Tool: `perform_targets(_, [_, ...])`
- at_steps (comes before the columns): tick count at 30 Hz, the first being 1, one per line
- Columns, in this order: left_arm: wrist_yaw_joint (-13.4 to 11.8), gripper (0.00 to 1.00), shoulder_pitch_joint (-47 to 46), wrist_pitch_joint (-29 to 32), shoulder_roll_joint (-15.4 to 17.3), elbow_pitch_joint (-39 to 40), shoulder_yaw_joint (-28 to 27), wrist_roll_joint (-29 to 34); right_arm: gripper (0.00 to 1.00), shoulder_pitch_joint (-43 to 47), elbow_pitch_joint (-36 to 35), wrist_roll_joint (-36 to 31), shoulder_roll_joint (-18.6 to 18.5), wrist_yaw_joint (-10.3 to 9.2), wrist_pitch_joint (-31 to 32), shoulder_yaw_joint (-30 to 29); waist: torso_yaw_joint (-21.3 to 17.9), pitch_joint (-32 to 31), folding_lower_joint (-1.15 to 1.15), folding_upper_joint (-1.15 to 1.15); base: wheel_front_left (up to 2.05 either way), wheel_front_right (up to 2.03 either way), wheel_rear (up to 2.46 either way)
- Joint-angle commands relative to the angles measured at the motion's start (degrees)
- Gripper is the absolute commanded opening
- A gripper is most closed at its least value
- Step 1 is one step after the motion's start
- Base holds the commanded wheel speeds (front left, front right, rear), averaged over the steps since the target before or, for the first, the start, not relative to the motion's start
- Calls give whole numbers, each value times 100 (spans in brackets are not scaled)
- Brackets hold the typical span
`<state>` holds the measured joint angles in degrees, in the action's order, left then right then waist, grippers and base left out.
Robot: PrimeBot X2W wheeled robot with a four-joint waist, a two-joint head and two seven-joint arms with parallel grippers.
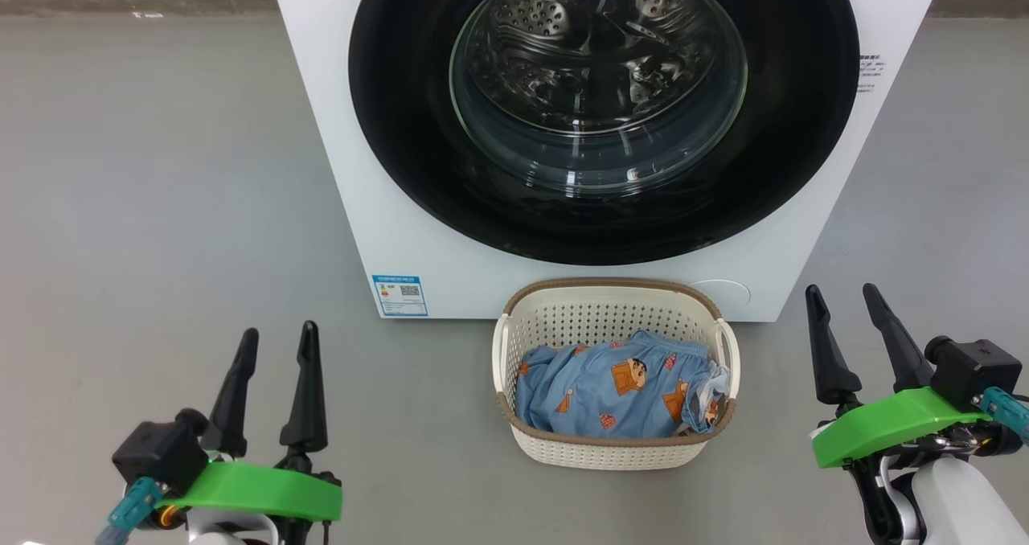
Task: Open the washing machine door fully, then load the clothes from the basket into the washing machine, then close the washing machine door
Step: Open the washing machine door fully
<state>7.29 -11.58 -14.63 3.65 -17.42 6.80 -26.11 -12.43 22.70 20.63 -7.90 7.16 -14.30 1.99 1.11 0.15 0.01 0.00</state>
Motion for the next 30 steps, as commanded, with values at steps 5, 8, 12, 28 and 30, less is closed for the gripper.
perform_targets(5, [20,100,-185,-37,116,157,-197,21,100,-188,-111,-8,-98,33,-70,170,-5,-13,0,0,33,33,-65])
perform_targets(8, [20,100,-173,-37,110,153,-206,38,100,-168,-123,-28,-80,33,-70,170,-10,-22,0,0,64,64,-129])
perform_targets(12, [20,100,-165,-37,104,141,-209,49,100,-165,-115,-28,-90,33,-70,174,-14,-25,0,0,92,92,-184])
perform_targets(28, [20,100,-163,-37,129,119,-146,-65,100,-162,-98,-29,-95,33,-70,186,-25,-19,0,0,110,110,-221])
perform_targets(30, [20,100,-165,-37,131,117,-147,-67,100,-161,-98,-31,-92,33,-70,184,-25,-17,0,0,65,65,-129])
